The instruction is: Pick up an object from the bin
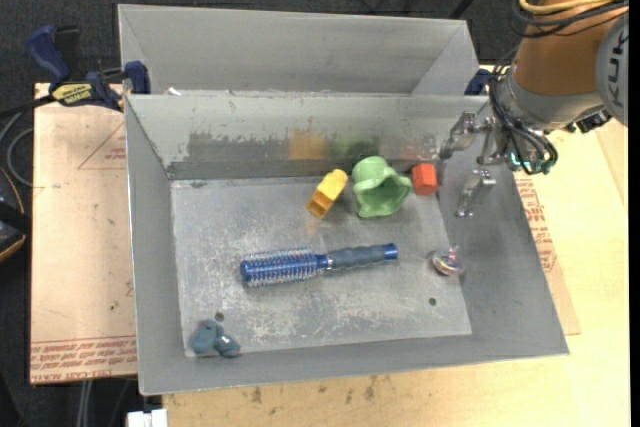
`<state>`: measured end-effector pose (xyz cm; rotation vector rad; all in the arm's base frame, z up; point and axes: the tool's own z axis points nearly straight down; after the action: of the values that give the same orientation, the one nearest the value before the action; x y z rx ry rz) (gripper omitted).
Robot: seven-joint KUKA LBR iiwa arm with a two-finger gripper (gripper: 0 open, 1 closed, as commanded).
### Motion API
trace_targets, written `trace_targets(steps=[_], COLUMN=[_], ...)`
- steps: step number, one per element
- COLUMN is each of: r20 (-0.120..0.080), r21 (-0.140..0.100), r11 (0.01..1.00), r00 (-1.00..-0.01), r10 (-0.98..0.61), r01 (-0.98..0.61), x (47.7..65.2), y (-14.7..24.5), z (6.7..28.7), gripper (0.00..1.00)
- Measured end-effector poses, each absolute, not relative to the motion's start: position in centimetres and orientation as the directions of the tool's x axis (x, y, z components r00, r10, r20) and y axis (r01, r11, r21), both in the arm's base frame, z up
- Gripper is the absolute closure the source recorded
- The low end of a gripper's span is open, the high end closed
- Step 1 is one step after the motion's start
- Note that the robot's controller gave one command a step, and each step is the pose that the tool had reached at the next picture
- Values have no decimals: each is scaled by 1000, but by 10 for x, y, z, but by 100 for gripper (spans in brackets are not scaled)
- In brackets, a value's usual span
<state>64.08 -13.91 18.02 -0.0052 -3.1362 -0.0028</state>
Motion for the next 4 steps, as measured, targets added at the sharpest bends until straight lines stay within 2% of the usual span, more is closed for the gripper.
trace_targets(steps=[1,2,3,4], r20=[7,-5,-16,-16], r21=[5,-6,0,0], r11=[999,999,998,998], r00=[-999,-999,-998,-998], r10=[48,52,56,56], r01=[48,52,56,56], x=[637,659,661,661], y=[-88,-33,-33,-33], z=[102,76,80,80], gripper=[0,0,100,100])
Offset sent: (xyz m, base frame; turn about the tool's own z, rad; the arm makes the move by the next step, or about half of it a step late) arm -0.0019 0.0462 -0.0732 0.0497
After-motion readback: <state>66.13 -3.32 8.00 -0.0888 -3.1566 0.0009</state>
